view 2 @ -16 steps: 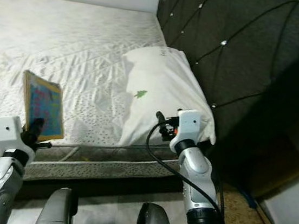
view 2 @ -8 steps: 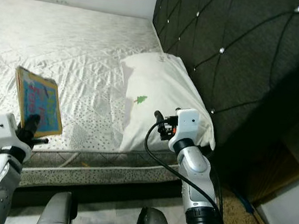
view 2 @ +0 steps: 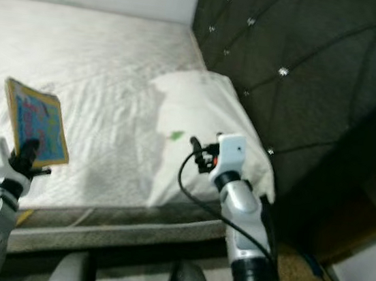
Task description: Clean up the room
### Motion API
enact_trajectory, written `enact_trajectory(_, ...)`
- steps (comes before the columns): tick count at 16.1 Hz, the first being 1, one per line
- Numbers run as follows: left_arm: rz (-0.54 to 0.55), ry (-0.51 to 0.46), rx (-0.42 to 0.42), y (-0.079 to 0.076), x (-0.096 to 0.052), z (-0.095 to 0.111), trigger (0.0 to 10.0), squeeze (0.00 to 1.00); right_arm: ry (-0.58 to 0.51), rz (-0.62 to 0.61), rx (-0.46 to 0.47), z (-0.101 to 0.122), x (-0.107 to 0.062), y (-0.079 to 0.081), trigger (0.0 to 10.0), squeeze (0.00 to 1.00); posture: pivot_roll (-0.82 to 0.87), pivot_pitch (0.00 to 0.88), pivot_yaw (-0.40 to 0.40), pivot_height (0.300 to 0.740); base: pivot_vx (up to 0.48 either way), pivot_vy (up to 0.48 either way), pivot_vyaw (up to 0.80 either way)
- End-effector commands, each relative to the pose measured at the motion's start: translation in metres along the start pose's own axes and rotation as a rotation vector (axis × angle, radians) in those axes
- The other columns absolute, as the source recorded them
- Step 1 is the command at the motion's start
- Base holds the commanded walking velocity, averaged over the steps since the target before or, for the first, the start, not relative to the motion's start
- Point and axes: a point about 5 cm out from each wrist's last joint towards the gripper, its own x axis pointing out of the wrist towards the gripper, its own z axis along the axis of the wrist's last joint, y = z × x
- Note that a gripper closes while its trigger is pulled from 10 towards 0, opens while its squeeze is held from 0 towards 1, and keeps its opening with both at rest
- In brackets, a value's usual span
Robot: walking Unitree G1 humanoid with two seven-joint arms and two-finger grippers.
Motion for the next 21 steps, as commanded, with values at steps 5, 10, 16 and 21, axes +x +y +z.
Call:
enact_trajectory(5,-0.048,0.02,-0.047,-0.017,0.005,-0.003,10.0,0.0,-0.014,-0.018,-0.01,0.006,-0.002,-0.009,10.0,0.0,-0.07,0.0,-0.081,0.614,0.369,0.0,0.0)
enact_trajectory(10,-0.073,0.268,-0.318,-0.029,0.005,-0.029,10.0,0.0,0.001,-0.005,-0.037,0.006,-0.011,-0.014,10.0,0.0,-0.08,0.0,-0.091,0.57,0.0,0.0,0.0)
enact_trajectory(16,-0.137,0.466,-0.316,-0.034,0.013,-0.042,10.0,0.0,0.043,0.001,-0.077,0.003,-0.03,-0.029,10.0,0.0,-0.1,0.0,-0.099,0.555,0.0,0.0,0.0)
enact_trajectory(21,-0.184,0.585,-0.371,-0.041,0.023,-0.053,10.0,0.0,0.059,0.041,-0.07,0.01,-0.05,-0.023,10.0,0.0,-0.15,0.018,-0.11,0.555,0.0,0.0,0.0)
